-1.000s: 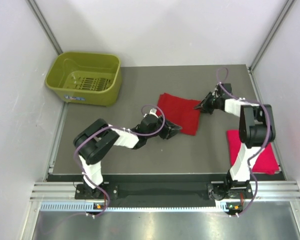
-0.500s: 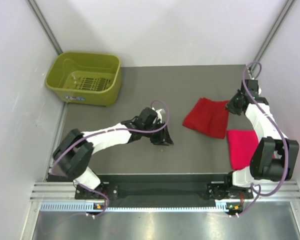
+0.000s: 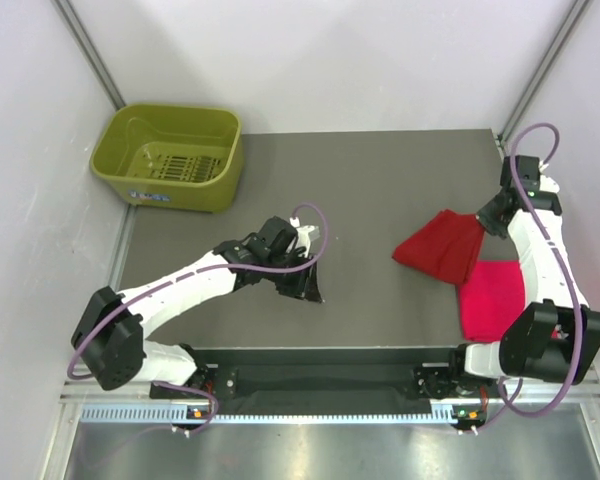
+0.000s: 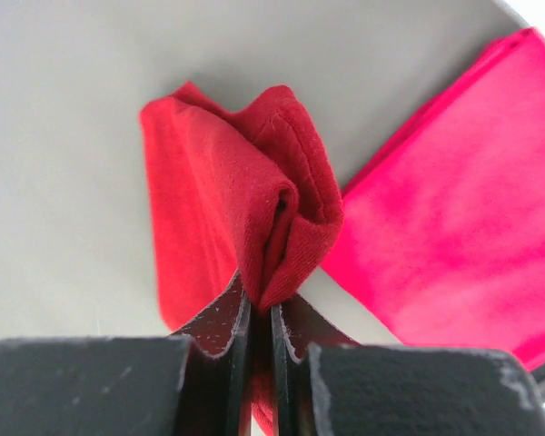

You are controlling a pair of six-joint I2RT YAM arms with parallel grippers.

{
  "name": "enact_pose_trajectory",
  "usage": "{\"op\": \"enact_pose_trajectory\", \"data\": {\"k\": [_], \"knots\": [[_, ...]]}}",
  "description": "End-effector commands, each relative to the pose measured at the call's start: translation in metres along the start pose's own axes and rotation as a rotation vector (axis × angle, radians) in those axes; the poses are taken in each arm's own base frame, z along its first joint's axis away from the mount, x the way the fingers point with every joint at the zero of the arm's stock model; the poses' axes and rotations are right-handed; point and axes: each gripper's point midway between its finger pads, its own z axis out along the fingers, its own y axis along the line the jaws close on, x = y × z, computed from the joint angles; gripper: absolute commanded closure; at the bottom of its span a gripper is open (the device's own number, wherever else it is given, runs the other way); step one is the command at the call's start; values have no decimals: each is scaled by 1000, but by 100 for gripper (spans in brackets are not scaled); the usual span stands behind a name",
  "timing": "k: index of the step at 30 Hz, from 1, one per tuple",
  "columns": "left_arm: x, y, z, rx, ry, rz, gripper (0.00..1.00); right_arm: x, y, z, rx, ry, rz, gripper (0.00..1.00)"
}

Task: Fold and stack the t-shirts
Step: Neatly place the folded tshirt to the corner

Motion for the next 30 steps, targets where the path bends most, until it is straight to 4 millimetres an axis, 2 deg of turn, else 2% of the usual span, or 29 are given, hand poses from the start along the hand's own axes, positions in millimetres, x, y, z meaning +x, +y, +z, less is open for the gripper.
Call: {"op": "enact_pose_trajectory", "data": {"k": [1,5,8,14,23,30], "knots": [[12,-6,-6,45,76,11,63,-41,-5,-29,16,-111,78,100],[10,-4,-11,60,73,20,63,-65,-7,-40,26,-142,126,100],[5,-3,-15,72,63,10,63,-75,-9,-43,35,-136,167,100],[5,-1,-13,85,76,5,63,-82,-9,-44,30,-111,200,100],[0,3,-13,104,91,-12,63,-96,-21,-56,22,-124,240,100],[0,1,-6,129,113,-27,63,-99,-34,-62,25,-120,273,100]]}}
